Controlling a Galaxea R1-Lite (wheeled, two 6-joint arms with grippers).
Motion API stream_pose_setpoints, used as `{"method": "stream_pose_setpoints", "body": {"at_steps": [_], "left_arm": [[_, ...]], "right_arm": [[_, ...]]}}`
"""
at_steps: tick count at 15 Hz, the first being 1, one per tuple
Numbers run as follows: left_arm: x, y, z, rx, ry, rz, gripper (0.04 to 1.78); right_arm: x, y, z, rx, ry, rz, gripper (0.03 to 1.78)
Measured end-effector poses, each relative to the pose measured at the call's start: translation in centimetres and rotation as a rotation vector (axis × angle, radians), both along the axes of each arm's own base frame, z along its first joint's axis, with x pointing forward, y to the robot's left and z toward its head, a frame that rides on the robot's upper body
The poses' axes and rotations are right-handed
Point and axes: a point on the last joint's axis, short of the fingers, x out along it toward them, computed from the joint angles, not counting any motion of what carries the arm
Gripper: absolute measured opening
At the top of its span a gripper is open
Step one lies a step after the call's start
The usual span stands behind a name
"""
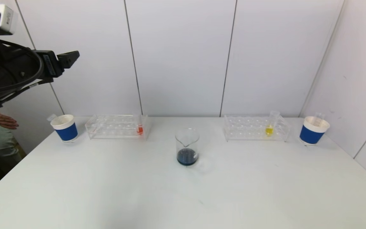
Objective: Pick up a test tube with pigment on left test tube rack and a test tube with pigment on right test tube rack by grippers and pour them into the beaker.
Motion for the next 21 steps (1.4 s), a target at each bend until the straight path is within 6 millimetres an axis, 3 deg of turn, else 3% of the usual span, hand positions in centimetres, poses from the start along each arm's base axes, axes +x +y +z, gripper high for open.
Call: {"method": "stream_pose_setpoints", "body": {"at_steps": [4,9,21], "left_arm": [[-6.7,-1.2,0.2,0.03,0.038,-0.058,1.77],[-14.7,-0.7,-2.4,0.092,0.034,0.007,1.77],[-27.7,0.6,-8.8,0.153,-0.003,0.121,1.77]], "right_arm": [[0.0,0.0,0.0,0.001,0.0,0.0,1.77],[0.0,0.0,0.0,0.0,0.0,0.0,1.77],[0.0,0.0,0.0,0.0,0.0,0.0,1.77]]}}
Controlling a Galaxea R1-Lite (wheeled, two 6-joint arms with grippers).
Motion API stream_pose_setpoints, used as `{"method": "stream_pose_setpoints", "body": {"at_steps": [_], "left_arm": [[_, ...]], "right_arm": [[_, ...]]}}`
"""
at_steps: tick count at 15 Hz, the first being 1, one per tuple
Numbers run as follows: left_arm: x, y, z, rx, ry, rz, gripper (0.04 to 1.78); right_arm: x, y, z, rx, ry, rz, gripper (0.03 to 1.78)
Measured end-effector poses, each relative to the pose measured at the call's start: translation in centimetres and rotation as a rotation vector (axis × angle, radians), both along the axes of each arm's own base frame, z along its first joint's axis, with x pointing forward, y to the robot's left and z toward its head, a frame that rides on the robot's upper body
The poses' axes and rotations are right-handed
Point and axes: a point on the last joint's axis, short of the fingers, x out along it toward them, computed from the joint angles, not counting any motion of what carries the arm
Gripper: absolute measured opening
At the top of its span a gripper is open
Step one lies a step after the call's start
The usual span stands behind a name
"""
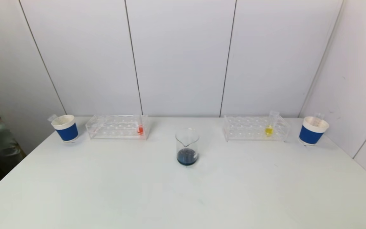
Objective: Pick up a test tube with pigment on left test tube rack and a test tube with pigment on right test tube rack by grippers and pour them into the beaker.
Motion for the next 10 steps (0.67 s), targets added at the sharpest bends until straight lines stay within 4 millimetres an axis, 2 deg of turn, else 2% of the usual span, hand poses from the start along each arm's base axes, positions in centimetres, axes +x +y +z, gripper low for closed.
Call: {"method": "stream_pose_setpoints", "body": {"at_steps": [5,10], "left_arm": [[-2.6,-0.2,-1.5,0.011,-0.069,0.034,1.77],[-4.0,-0.3,-6.2,-0.002,0.019,-0.041,1.77]], "right_arm": [[0.0,0.0,0.0,0.0,0.0,0.0,1.77],[0.0,0.0,0.0,0.001,0.0,0.0,1.77]]}}
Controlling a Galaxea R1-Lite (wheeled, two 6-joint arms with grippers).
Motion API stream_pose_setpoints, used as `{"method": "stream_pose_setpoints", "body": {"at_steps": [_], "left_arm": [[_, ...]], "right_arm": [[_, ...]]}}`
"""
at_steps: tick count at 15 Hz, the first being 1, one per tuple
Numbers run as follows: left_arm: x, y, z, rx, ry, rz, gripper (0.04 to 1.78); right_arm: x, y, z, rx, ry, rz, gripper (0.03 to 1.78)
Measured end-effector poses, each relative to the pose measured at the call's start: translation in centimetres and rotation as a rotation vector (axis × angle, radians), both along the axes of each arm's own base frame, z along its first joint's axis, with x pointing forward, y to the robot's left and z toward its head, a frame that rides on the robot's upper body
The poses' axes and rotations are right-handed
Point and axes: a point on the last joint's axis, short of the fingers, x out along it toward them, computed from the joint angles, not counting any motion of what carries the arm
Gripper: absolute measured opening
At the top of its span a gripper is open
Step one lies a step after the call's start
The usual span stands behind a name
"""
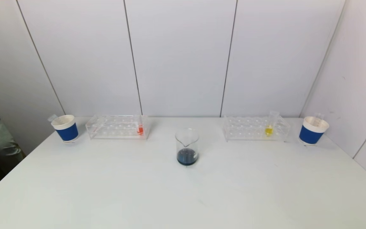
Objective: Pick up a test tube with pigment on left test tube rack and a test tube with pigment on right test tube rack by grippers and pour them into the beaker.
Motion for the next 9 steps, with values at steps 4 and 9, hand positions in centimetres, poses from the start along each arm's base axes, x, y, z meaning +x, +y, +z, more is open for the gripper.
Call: {"method": "stream_pose_setpoints", "body": {"at_steps": [4,9], "left_arm": [[0.5,0.0,-3.2,-0.043,0.065,-0.028,1.77],[1.9,-0.1,-7.1,-0.074,0.19,-0.059,1.77]], "right_arm": [[0.0,0.0,0.0,0.0,0.0,0.0,1.77],[0.0,0.0,0.0,0.0,0.0,0.0,1.77]]}}
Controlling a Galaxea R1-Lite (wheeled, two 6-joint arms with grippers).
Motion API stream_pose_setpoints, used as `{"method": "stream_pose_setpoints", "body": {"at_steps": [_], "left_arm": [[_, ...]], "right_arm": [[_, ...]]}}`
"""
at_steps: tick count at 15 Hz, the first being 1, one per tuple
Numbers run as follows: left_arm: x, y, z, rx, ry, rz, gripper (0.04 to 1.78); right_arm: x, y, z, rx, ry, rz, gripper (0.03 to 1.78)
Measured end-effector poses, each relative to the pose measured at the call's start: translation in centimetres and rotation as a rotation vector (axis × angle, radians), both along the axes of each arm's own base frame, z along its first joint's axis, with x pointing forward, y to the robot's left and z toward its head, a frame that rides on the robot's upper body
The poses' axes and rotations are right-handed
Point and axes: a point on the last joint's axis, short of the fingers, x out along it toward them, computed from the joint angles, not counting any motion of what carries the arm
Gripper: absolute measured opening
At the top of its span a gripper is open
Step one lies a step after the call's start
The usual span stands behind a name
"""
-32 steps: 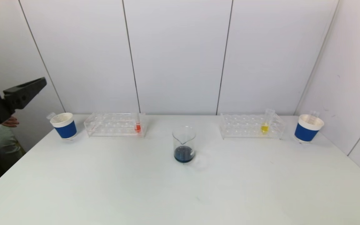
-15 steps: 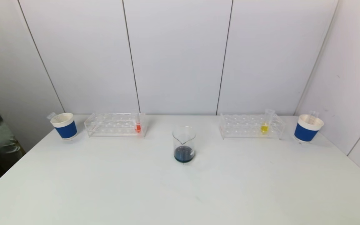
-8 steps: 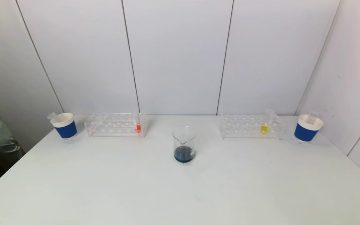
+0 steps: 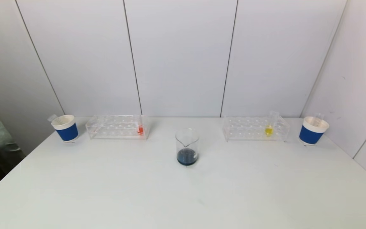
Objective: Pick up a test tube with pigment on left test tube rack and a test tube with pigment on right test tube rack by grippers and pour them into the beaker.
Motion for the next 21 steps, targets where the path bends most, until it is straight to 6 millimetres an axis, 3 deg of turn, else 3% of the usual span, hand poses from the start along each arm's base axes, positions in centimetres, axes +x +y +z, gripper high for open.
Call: {"method": "stream_pose_setpoints", "body": {"at_steps": [8,21], "left_arm": [[0.18,0.02,-0.31,-0.107,-0.006,0.014,1.77],[0.19,0.02,-0.33,-0.108,-0.004,0.015,1.77]], "right_arm": [[0.0,0.0,0.0,0.0,0.0,0.0,1.77],[0.0,0.0,-0.01,0.0,0.001,0.0,1.77]]}}
